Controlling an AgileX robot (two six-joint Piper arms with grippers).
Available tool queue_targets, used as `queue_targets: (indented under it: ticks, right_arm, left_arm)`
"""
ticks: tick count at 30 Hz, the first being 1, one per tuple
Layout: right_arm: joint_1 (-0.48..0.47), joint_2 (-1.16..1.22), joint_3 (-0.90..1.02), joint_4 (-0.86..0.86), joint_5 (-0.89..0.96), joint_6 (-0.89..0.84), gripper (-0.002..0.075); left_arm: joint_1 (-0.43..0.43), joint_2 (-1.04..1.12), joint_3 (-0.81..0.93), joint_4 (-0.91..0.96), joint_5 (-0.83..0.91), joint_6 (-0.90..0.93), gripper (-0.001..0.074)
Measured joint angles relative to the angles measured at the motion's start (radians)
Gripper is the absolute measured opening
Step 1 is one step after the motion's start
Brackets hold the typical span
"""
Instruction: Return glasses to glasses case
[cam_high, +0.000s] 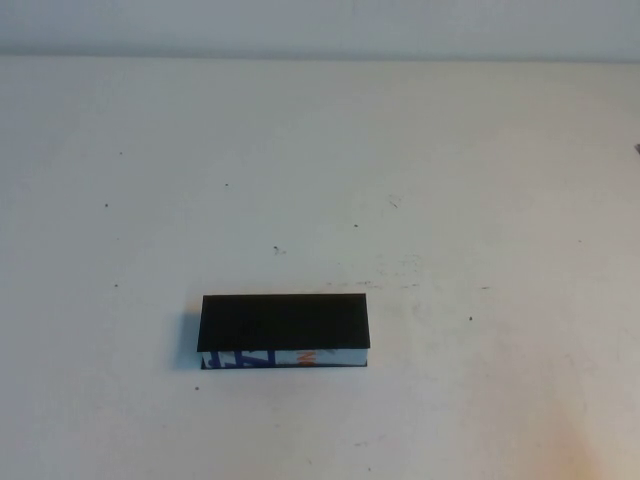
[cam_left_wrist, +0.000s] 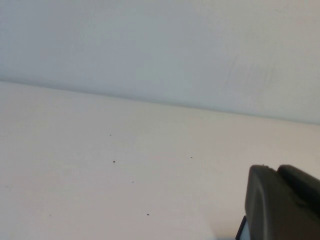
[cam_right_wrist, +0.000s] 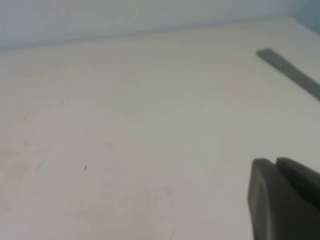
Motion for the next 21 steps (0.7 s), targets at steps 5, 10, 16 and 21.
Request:
queue_targets:
  ticks: [5, 10, 16, 21]
  right_arm:
    - [0.008, 0.000, 0.001, 0.000, 0.088, 0.000, -0.0011]
    - [0.008, 0.000, 0.001, 0.001, 0.090, 0.002, -0.0011]
    - [0.008, 0.000, 0.001, 0.004, 0.090, 0.002, -0.0011]
    - [0.008, 0.000, 0.001, 0.004, 0.090, 0.002, -0.0011]
  left_arm:
    - [0.000, 0.000, 0.000, 0.000, 0.000, 0.000, -0.0001]
    - [0.000, 0.000, 0.000, 0.000, 0.000, 0.000, -0.0001]
    - [0.000, 0.000, 0.000, 0.000, 0.000, 0.000, -0.0001]
    - [0.000, 0.000, 0.000, 0.000, 0.000, 0.000, -0.0001]
